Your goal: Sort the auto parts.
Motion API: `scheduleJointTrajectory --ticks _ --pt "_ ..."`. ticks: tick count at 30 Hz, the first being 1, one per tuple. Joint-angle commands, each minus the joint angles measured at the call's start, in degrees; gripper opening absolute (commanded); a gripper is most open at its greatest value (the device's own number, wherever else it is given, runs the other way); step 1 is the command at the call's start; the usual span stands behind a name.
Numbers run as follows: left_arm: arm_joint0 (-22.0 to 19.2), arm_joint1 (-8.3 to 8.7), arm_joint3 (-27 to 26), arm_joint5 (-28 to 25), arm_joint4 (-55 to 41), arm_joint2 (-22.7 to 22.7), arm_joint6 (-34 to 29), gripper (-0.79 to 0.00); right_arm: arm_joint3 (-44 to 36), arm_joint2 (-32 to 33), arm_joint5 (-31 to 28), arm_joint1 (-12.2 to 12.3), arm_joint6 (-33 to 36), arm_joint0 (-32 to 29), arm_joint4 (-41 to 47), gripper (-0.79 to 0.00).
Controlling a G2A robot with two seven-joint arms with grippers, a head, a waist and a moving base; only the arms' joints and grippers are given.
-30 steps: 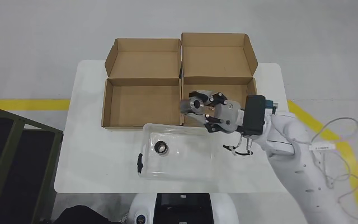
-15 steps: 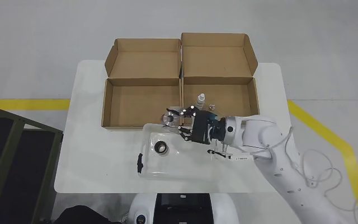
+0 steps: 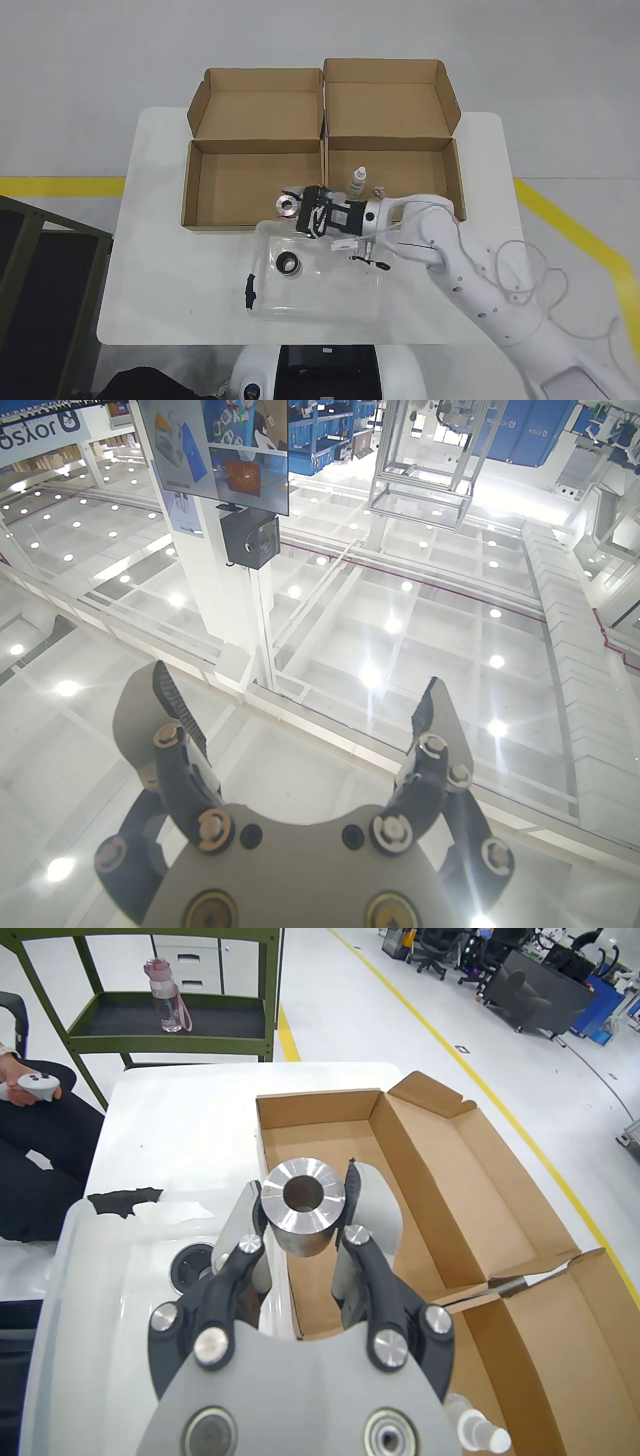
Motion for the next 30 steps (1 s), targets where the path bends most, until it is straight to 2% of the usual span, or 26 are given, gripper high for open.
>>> scheduleJointTrajectory --ticks 1,15,30 --pt "0.0 0.0 0.0 0.0 0.0 0.0 0.0 0.0 1.8 -1.2 0.7 -0.7 0.5 1.6 0.4 -0.785" --pt "0.0 0.0 0.0 0.0 0.0 0.0 0.0 0.0 14.6 -10.6 4.8 -6.6 2.5 10.8 2.8 -0.785" --pt "0.0 0.0 0.0 0.0 0.0 0.0 0.0 0.0 29.0 -16.7 5.8 -13.5 2.5 18.1 6.6 -0.785"
